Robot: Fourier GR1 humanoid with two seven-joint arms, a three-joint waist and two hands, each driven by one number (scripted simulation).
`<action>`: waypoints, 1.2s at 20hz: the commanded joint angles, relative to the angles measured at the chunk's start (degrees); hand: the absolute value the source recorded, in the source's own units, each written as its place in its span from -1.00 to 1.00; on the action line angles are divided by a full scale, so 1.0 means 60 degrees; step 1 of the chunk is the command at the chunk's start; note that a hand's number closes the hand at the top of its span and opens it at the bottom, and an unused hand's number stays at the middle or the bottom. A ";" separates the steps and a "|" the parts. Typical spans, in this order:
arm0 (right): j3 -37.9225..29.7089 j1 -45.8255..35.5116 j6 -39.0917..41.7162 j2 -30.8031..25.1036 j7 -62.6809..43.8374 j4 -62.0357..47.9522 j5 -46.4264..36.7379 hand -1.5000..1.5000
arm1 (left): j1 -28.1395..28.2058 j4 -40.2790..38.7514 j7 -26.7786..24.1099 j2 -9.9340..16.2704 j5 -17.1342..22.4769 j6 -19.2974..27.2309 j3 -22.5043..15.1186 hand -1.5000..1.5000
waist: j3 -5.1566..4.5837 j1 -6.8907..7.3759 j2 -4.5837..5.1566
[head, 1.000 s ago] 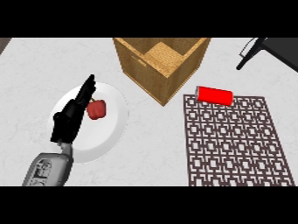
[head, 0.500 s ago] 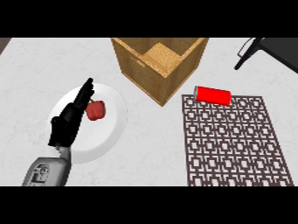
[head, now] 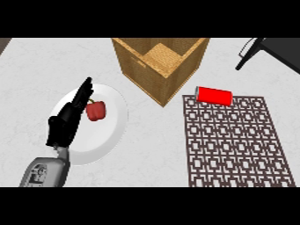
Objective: Pick the tomato from the placemat and place it in the tiered shelf
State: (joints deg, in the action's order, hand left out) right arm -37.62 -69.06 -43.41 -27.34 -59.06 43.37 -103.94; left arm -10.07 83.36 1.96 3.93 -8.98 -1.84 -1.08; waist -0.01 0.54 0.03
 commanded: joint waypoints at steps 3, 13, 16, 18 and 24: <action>0.0107 -0.0633 -0.0831 -0.0207 -0.0465 0.1285 0.0171 -1.00 | -0.0256 0.0138 0.0272 0.0019 -0.0016 0.0089 0.0084 0.00 | -0.0001 -0.0038 -0.0029; -0.0481 -0.0375 0.2583 0.0929 -0.1688 0.5921 -0.0614 -1.00 | 0.0592 0.0084 -0.0168 0.0035 0.0083 0.0004 0.0127 0.00 | -0.0019 -0.0462 -0.0263; -0.0699 0.0184 0.3686 0.1488 -0.1690 0.7308 -0.0607 -1.00 | 0.0364 0.0071 0.0043 0.0259 0.0157 0.0073 0.0473 0.00 | -0.0014 -0.0611 -0.0290; -0.0678 0.0371 0.4601 0.1774 -0.1395 0.8165 -0.0595 -1.00 | 0.0818 0.0101 -0.0042 0.0148 0.0121 0.0067 0.0333 0.00 | -0.0018 -0.0698 -0.0379; -0.0679 0.1430 0.6780 0.3053 -0.0610 1.1240 -0.0474 -1.00 | 0.0603 -0.0013 -0.0136 0.0206 0.0040 0.0243 0.0485 0.00 | -0.0014 -0.0989 -0.0433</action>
State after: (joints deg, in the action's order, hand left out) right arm -41.92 -62.77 -15.45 -12.34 -61.68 100.19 -107.59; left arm -6.62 83.27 1.38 5.01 -8.55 -0.62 1.63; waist -0.10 -4.43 -2.20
